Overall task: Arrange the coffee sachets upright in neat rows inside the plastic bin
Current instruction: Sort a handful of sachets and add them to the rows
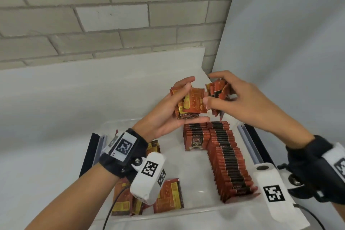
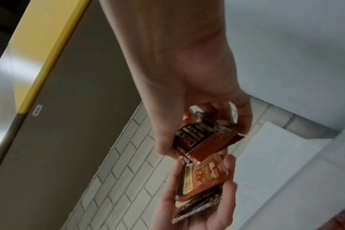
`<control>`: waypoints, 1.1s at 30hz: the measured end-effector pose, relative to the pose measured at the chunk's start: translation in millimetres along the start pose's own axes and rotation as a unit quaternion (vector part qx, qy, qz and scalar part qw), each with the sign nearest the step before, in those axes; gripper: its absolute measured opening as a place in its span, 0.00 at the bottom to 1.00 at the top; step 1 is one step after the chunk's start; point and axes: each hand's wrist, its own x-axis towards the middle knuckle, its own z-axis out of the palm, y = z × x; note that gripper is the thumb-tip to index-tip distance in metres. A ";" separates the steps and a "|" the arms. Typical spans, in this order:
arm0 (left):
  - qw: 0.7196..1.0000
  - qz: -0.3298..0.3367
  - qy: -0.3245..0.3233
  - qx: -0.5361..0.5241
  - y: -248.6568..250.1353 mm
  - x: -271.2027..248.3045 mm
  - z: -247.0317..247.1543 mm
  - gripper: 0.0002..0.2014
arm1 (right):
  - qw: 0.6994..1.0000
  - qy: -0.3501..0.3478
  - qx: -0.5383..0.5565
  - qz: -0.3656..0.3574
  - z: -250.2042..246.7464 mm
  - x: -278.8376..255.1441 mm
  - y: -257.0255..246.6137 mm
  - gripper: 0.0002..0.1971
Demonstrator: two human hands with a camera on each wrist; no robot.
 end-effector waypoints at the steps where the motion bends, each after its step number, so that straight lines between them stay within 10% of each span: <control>1: 1.000 0.012 -0.001 -0.003 -0.9 -0.8 -0.2 0.23 | 1.000 -0.008 0.005 0.006 -0.5 -0.2 1.5 0.31; 10: 0.998 0.004 -0.039 -0.046 0.2 -5.0 2.4 0.16 | 0.998 -0.055 -0.003 -0.003 25.1 15.6 -2.6 0.33; 19: 0.999 -0.044 0.009 0.017 4.3 -1.7 2.8 0.41 | 0.993 -0.071 -0.019 -0.088 31.7 9.9 -5.6 0.34; 33: 0.988 -0.129 -0.023 0.075 -1.2 -4.0 2.0 0.50 | 0.980 -0.123 -0.076 -0.140 37.3 6.1 -5.4 0.42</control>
